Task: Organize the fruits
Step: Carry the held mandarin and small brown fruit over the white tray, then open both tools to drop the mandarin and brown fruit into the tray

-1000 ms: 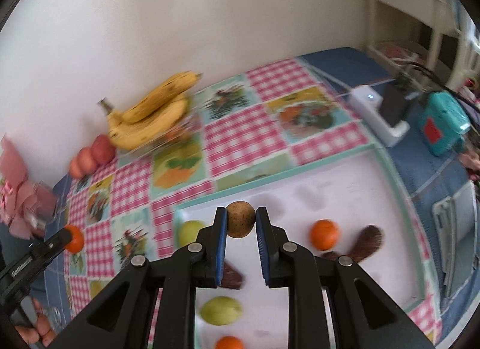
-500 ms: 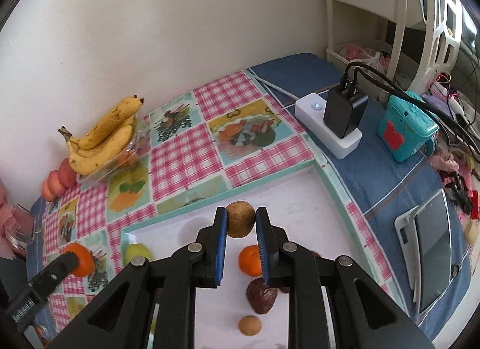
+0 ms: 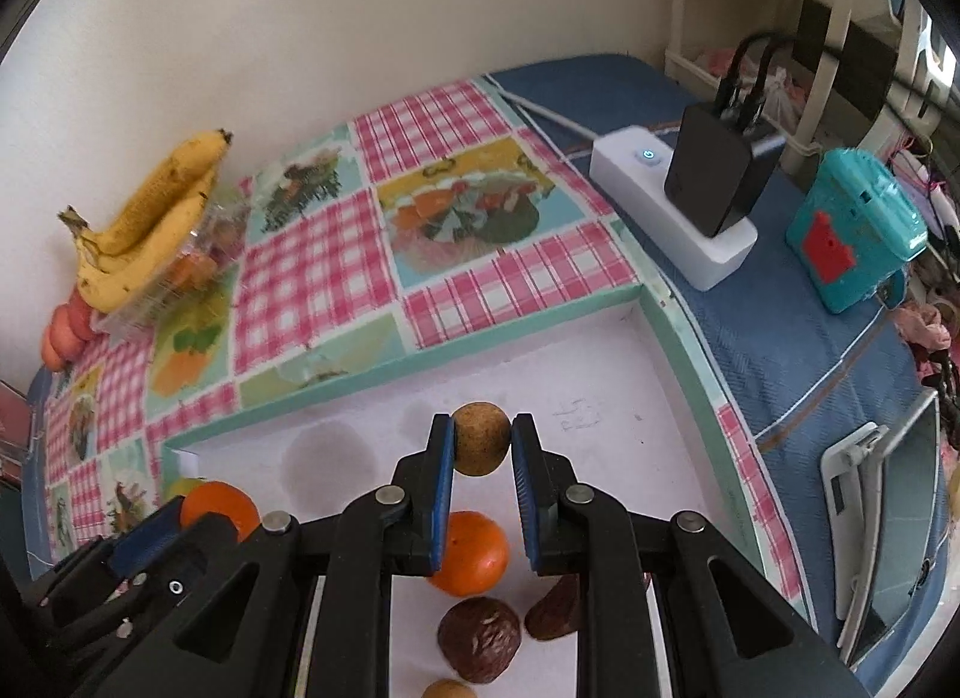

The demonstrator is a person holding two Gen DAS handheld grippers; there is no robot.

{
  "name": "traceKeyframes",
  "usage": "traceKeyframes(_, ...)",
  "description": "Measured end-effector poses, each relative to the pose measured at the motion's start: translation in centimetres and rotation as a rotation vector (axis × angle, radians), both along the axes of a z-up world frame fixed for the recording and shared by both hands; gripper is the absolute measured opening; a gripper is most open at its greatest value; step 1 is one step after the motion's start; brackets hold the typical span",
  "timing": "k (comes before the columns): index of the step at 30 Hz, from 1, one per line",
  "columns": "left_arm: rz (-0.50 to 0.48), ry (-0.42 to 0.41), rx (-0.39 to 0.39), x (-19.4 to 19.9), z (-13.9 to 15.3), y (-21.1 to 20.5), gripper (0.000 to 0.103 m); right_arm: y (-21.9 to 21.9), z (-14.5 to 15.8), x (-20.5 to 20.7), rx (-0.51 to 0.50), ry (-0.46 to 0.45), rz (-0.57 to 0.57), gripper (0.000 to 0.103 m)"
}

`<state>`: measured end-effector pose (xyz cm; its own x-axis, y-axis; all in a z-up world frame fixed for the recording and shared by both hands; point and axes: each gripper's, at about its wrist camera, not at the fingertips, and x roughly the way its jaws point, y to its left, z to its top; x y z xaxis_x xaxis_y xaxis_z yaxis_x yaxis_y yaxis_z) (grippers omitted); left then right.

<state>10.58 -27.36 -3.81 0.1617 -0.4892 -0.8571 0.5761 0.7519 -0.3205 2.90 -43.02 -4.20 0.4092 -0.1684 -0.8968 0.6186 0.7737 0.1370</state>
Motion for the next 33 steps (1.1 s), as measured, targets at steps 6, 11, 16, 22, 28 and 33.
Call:
traceKeyframes(6,0.004,0.0,0.012,0.5,-0.9,-0.6,0.038,-0.4,-1.2,0.2,0.008,0.022,-0.002,0.02)
traceKeyframes(11,0.008,0.003,0.02,0.6,-1.2,-0.5,0.038,-0.4,-1.2,0.2,0.003,0.027,0.0,0.02)
traceKeyframes(16,0.003,0.002,0.037,0.5,-1.4,-0.7,0.039,-0.3,-1.2,0.4,0.002,0.03,0.004,0.02)
traceKeyframes(22,-0.001,0.013,0.058,0.5,-1.9,-0.8,0.039,-0.4,-1.6,0.6,0.01,0.04,0.007,0.02)
traceKeyframes(28,-0.003,0.014,0.067,0.4,-1.8,-0.8,0.041,-0.5,-1.5,0.7,0.009,0.039,0.007,0.02)
traceKeyframes(33,-0.001,0.01,0.068,0.4,-1.2,-0.5,0.051,-0.7,-1.6,0.6,0.01,0.046,-0.004,0.02)
